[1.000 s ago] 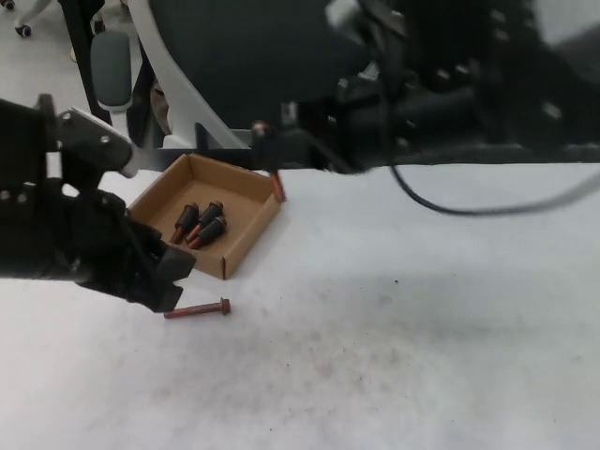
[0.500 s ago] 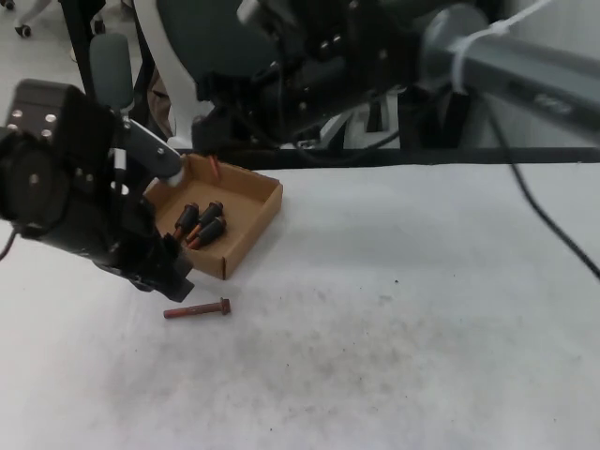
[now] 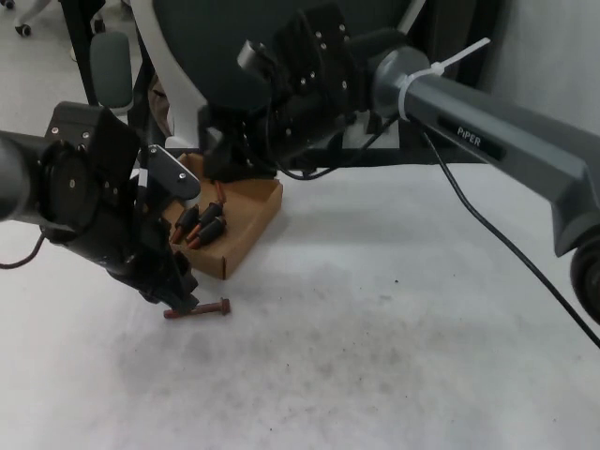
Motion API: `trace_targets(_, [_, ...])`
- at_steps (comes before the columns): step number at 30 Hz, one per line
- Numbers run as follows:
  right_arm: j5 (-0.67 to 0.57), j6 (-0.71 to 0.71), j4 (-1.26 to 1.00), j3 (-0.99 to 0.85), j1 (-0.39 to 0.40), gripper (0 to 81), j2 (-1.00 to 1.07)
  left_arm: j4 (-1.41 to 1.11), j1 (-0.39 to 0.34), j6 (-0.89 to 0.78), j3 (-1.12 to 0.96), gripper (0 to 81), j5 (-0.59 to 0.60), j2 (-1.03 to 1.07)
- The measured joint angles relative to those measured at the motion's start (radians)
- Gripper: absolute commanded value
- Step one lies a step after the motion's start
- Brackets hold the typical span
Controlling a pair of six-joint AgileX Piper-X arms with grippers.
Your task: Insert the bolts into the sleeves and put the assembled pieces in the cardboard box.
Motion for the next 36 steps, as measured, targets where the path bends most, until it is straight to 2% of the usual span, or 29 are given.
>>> trace_targets(6, [0.082,-0.030,0.016,-0.003,-0.009,0.2,0.020,-0.008,0.000,0.008,-0.003,43.7,0.000,0.033])
trace_targets(11, [0.104,-0.043,0.016,-0.005,-0.009,0.2,0.023,-0.008,0.000,0.008,-0.003,43.7,0.000,0.068])
trace_targets(29, [0.060,0.018,-0.032,-0.006,-0.009,0.2,0.094,-0.036,-0.002,0.005,-0.003,43.8,0.058,0.088])
trace_targets(32, [0.059,0.018,-0.032,-0.006,-0.009,0.4,0.094,-0.036,-0.008,-0.009,-0.003,47.1,0.059,0.100])
trace_targets(34, [0.059,0.018,-0.032,-0.006,-0.009,5.1,0.094,-0.036,-0.015,-0.011,-0.003,49.1,0.059,0.100])
trace_targets(36, [0.055,0.018,-0.032,-0.006,-0.009,14.6,0.094,-0.037,-0.019,-0.011,-0.007,49.2,0.056,0.100])
